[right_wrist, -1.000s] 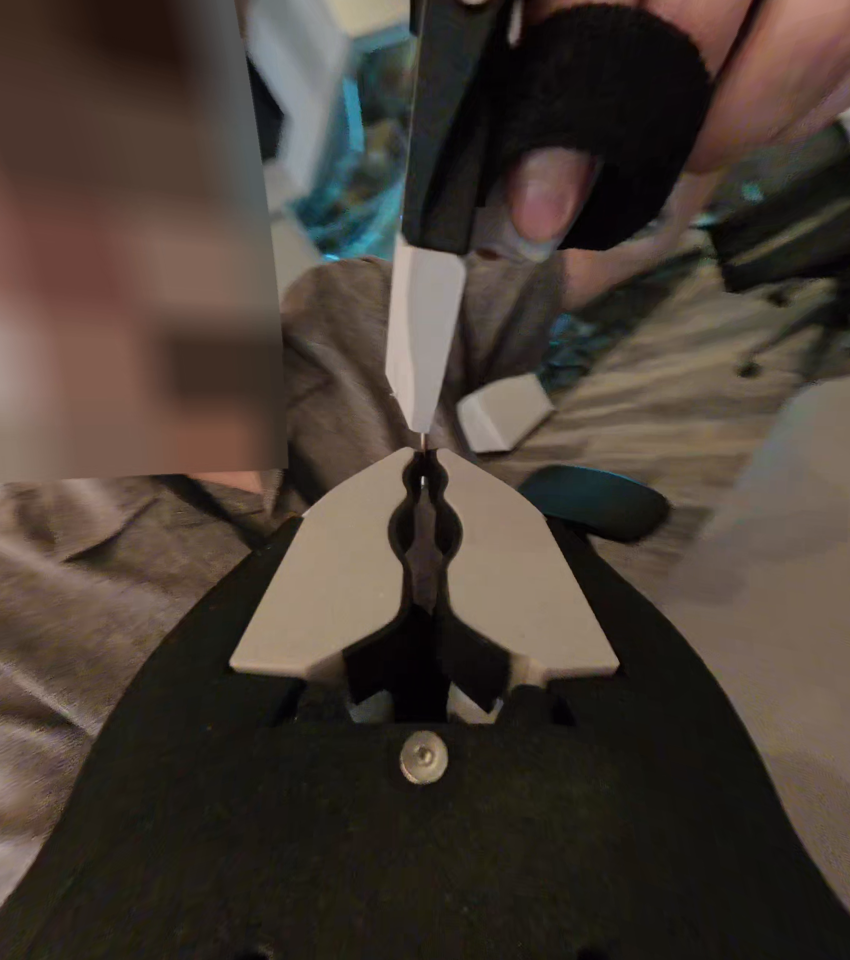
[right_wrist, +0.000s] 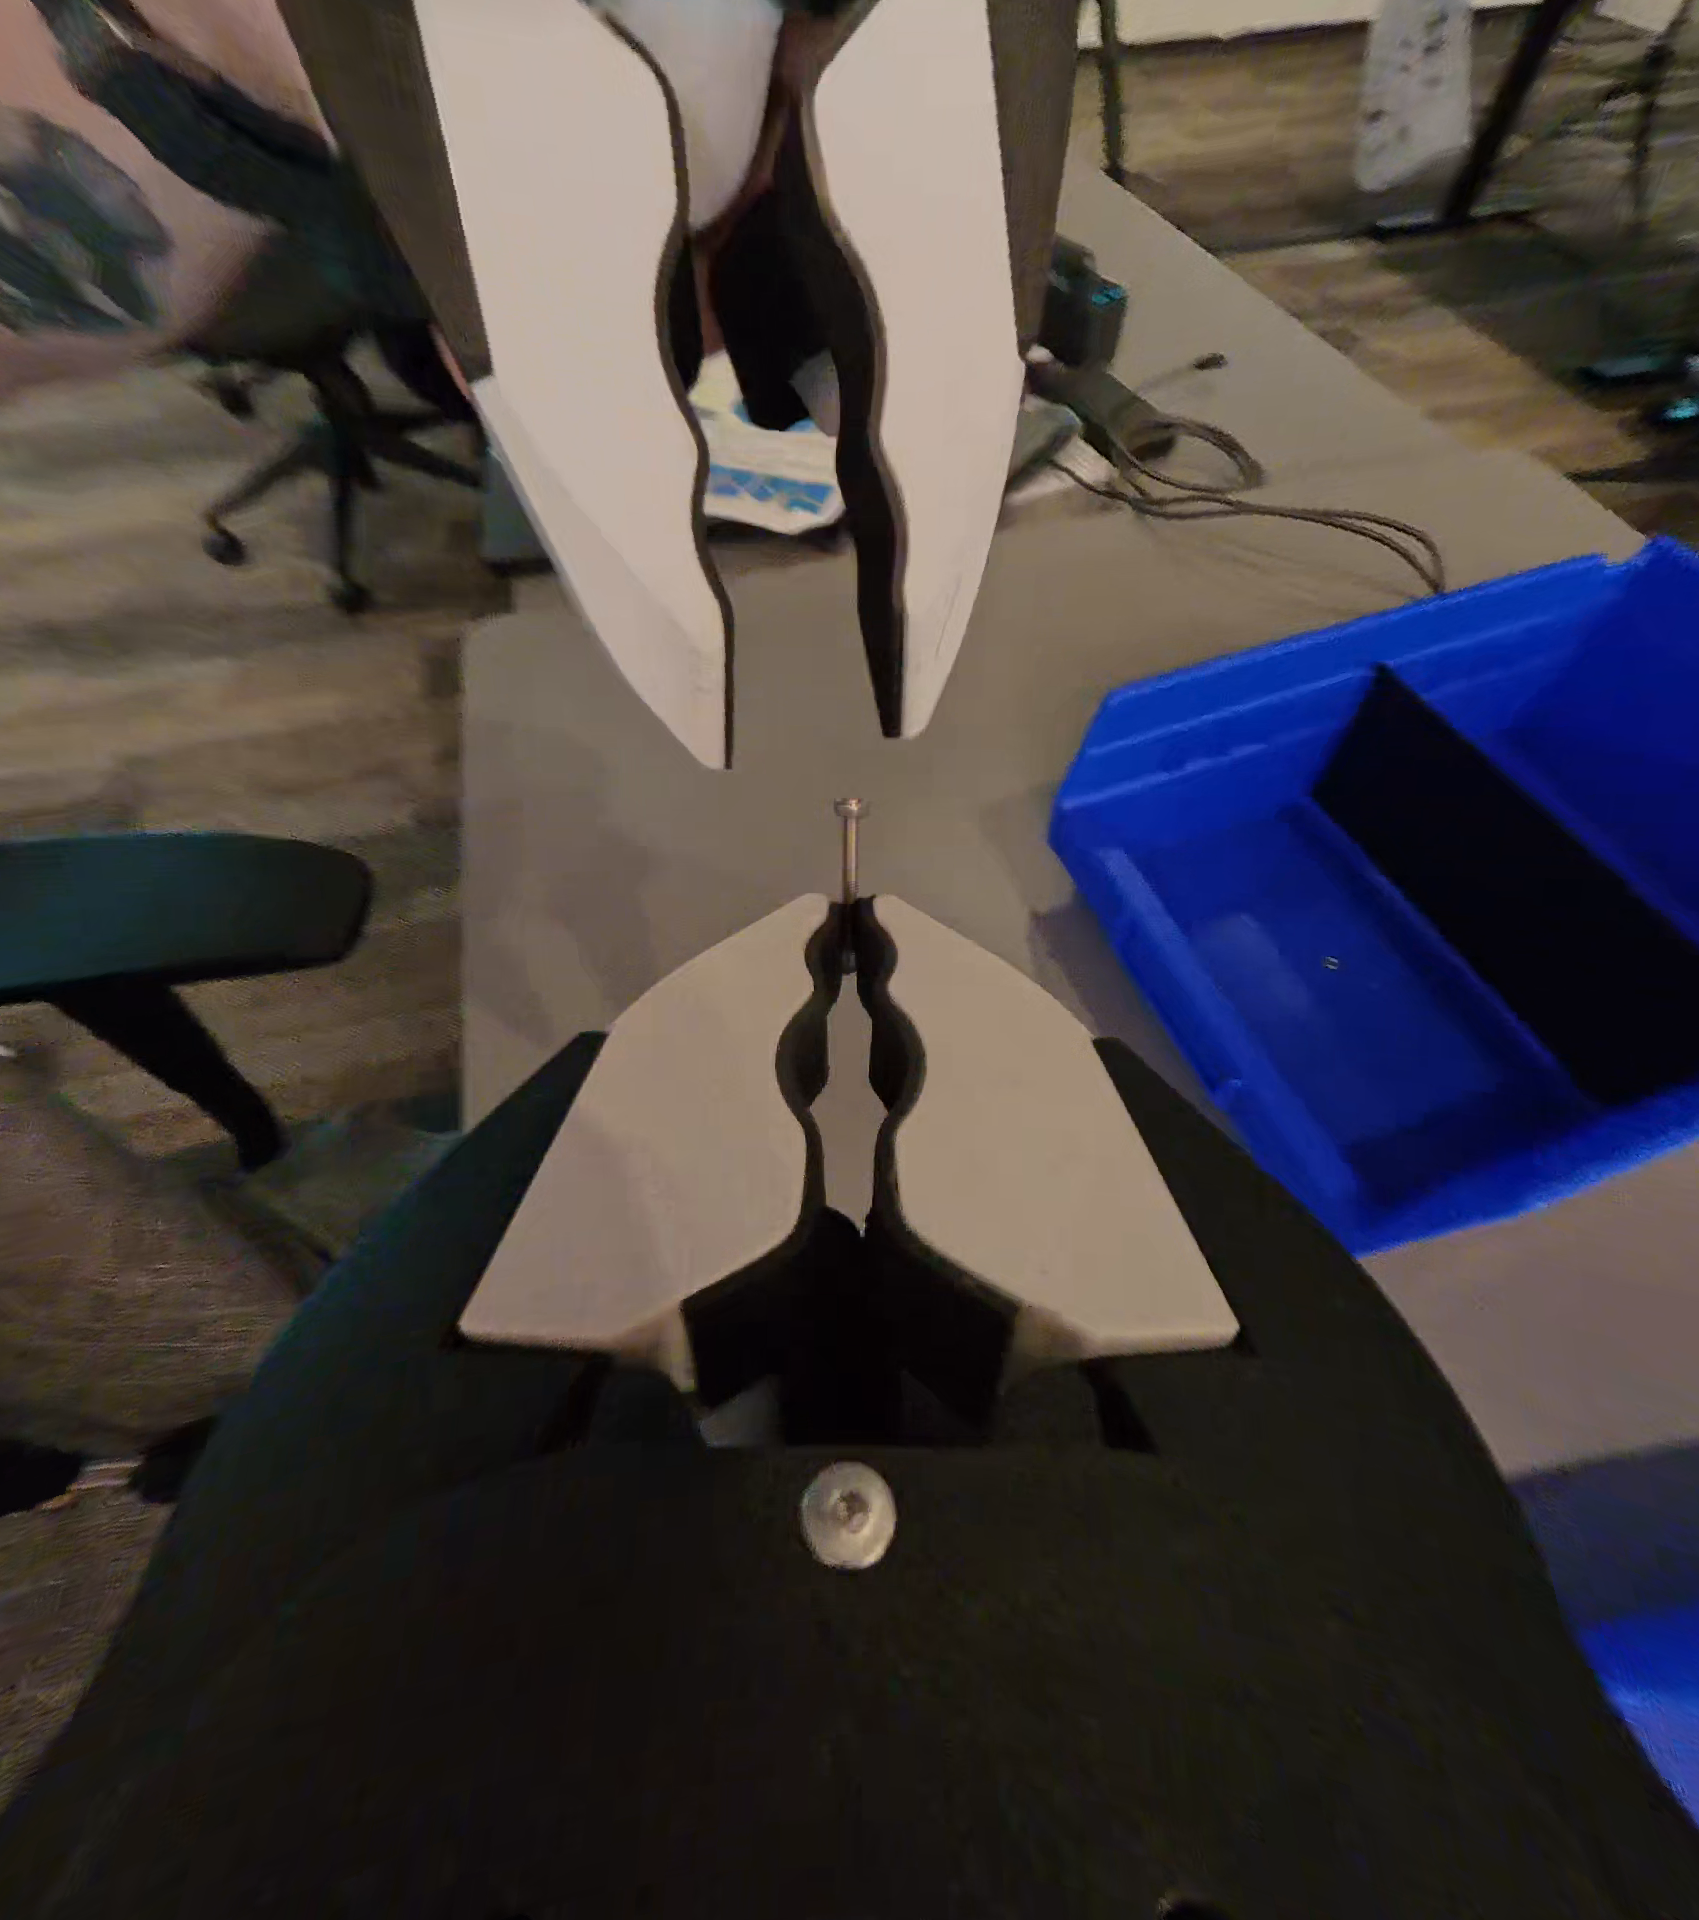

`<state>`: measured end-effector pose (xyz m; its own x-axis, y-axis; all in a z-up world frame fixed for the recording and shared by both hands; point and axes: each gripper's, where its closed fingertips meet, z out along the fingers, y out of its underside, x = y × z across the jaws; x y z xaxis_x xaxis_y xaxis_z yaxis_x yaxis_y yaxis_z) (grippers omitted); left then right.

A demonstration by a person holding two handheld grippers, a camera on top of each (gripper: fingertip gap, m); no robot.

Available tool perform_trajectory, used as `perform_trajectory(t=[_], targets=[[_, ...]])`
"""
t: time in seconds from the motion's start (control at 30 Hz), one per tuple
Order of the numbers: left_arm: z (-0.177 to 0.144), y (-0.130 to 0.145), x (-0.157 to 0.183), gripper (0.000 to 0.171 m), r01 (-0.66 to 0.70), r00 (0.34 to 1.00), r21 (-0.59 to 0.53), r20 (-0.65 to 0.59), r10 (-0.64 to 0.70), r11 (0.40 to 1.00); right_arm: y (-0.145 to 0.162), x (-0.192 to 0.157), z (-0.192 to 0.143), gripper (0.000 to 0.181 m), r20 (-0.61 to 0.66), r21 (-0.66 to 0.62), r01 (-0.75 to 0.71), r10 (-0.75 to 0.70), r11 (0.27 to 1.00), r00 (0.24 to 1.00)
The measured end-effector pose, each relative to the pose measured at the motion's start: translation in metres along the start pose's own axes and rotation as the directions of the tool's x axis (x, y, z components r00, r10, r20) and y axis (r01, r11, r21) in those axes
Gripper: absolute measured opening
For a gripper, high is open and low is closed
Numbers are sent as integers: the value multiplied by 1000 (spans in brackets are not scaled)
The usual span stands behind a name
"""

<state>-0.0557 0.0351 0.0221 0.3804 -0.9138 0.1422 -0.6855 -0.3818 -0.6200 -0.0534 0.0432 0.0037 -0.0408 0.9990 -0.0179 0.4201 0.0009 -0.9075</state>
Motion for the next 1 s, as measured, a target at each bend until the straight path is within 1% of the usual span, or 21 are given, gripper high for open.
perform_trajectory(t=[0.1,0.3,0.43,0.57,0.67,0.7,0.77,0.8,0.83,0.87,0.9,0.93,0.97,1.0], targets=[[6,2,-2,22,42,999,-42,-24,-43,998,3,1,4,2,-51,-40,44,-46,998,998],[15,2,-3,16,68,995,-79,-61,-73,995,4,-1,7,2,-65,-61,71,-75,996,995],[18,2,-2,6,65,994,-85,-85,-72,994,3,-1,5,2,-65,-57,73,-77,996,995],[20,2,-1,6,25,995,-94,-93,-34,995,4,-3,4,2,-52,-55,72,-75,996,996],[20,2,4,5,-73,992,-104,-108,62,992,4,-9,2,2,17,-31,43,-43,999,999],[19,2,9,5,-126,985,-106,-127,112,986,3,-14,1,2,75,-16,14,-12,1000,997],[16,1,20,5,-247,957,-93,-182,228,965,0,-29,-3,2,256,22,-69,61,997,965],[15,-1,26,5,-316,933,-71,-203,297,946,-2,-35,-6,2,363,40,-136,112,990,925],[13,-4,34,5,-393,897,-32,-236,375,919,-5,-44,-10,2,496,50,-211,159,976,853],[10,-8,42,5,-477,845,34,-256,469,878,-10,-54,-17,2,632,53,-290,192,956,750],[5,-13,50,5,-537,794,108,-270,545,836,-16,-61,-24,1,741,59,-371,208,927,639],[1,-17,59,5,-561,749,184,-301,590,807,-23,-69,-31,1,834,52,-448,208,893,512],[-3,-20,67,5,-565,710,254,-336,620,785,-29,-77,-38,2,899,40,-509,191,860,393],[-6,-21,73,5,-563,673,309,-367,642,767,-33,-83,-42,2,939,23,-547,170,837,300]])
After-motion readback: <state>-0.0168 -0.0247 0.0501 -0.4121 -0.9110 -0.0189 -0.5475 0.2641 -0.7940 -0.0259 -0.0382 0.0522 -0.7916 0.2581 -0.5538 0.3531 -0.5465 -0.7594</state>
